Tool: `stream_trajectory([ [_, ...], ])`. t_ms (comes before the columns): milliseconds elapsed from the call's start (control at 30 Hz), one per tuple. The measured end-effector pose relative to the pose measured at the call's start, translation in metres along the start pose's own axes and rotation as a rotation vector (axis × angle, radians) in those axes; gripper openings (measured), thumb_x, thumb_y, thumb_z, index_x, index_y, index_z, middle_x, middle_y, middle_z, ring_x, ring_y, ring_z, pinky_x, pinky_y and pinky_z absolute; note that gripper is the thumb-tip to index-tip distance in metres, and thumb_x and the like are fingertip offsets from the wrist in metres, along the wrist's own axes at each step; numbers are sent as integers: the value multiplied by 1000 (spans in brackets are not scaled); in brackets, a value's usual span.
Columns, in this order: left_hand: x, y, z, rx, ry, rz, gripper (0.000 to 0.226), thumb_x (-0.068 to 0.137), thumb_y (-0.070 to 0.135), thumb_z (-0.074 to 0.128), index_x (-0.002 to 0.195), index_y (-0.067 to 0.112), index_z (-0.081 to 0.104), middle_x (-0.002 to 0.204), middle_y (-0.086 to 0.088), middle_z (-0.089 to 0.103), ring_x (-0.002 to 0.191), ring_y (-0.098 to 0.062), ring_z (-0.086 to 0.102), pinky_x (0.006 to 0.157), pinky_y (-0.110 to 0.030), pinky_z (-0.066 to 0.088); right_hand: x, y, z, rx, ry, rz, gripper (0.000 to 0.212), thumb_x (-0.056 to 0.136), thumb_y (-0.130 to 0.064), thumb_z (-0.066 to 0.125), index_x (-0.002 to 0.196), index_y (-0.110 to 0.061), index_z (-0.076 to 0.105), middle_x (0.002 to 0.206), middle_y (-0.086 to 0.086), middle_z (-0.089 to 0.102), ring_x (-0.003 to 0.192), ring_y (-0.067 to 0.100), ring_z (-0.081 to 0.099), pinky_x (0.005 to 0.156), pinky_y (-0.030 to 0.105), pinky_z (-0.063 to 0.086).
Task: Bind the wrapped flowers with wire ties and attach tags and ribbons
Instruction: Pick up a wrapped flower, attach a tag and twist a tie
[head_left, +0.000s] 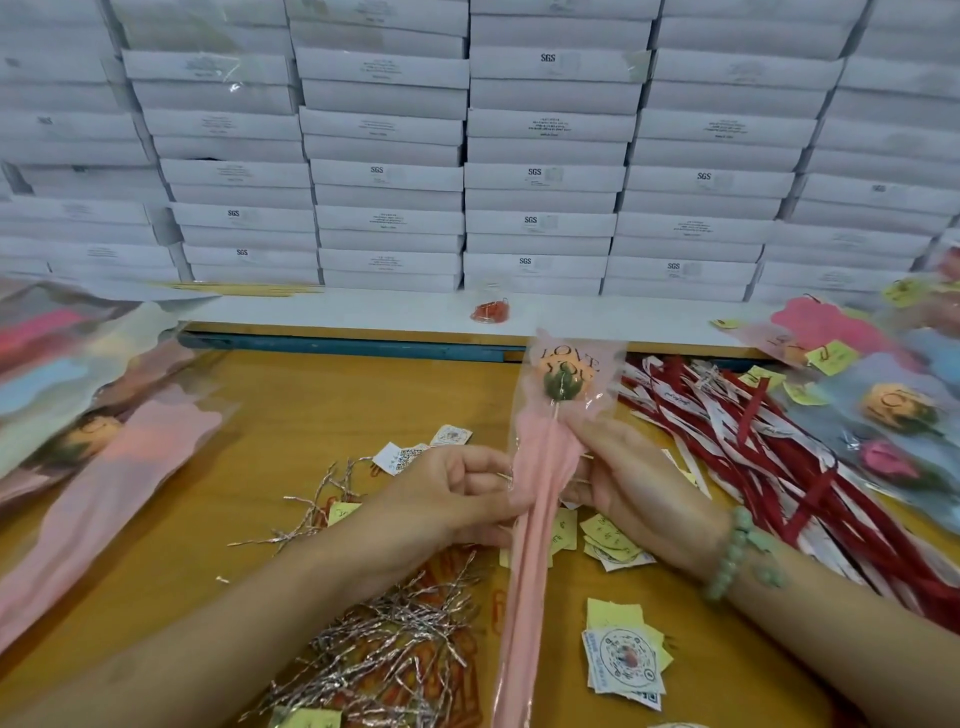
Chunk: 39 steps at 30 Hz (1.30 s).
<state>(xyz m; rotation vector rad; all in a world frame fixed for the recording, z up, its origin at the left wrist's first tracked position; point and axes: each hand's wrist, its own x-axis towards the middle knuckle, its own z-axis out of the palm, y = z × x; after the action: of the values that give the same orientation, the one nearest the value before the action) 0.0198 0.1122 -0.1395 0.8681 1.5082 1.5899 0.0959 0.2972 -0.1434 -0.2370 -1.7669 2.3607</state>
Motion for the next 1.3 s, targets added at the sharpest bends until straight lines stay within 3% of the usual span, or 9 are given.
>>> stream_trajectory([
  [100,0,-3,-2,-62,22,5,27,77,9,75,104,7,72,99,-15,74,87,-21,73,70,-25,60,-2,-1,-2,4,-72,-26,28,85,-37,55,81,-14,71,74,15,53,65,22,50,50,22,39],
  [167,1,-5,-2,-104,48,36,28,76,7,75,103,7,72,98,-15,74,86,-22,72,70,-27,60,-3,-1,-3,49,-128,-8,30,85,-35,55,92,-9,68,71,3,59,54,9,51,44,16,39],
  [300,2,-6,-3,-155,109,112,40,75,8,75,112,0,64,100,-16,74,83,-20,73,69,-27,60,-7,0,-4,36,-282,40,34,84,-23,67,109,-1,57,79,2,65,56,6,54,45,14,42],
  [500,6,-8,-3,-172,214,115,45,60,14,82,99,0,65,92,-17,74,72,-18,71,57,-21,56,-8,7,-3,10,-313,65,21,81,-5,64,101,-1,60,82,9,66,66,9,64,52,17,52],
  [733,4,-11,-8,-247,111,111,29,81,6,68,109,1,71,107,-22,71,90,-24,73,75,-27,59,-8,8,-2,-2,-311,49,28,86,-7,59,113,1,58,83,6,65,67,8,61,53,17,50],
  [933,5,-13,-9,-202,32,130,35,84,8,69,119,4,68,117,-22,66,97,-27,69,86,-33,58,-9,8,0,-29,-322,48,34,87,-8,59,118,6,54,84,8,62,70,10,62,54,18,52],
  [1133,7,-15,-11,-199,55,99,45,72,11,78,116,7,69,106,-16,70,89,-21,70,73,-24,57,-14,6,5,-112,-316,21,29,86,-11,61,111,4,58,84,8,63,70,9,61,53,19,51],
  [1233,8,-17,-12,-198,66,89,48,74,6,78,120,4,64,108,-16,68,90,-21,68,74,-24,57,-15,5,8,-154,-280,11,35,83,-12,62,109,10,56,80,9,63,68,9,61,51,19,51],
  [1300,9,-18,-12,-195,65,89,48,76,3,74,122,2,62,110,-17,66,88,-20,68,72,-23,56,-17,4,11,-178,-249,-2,26,81,-13,64,98,6,59,76,8,62,65,9,60,50,19,50],
])
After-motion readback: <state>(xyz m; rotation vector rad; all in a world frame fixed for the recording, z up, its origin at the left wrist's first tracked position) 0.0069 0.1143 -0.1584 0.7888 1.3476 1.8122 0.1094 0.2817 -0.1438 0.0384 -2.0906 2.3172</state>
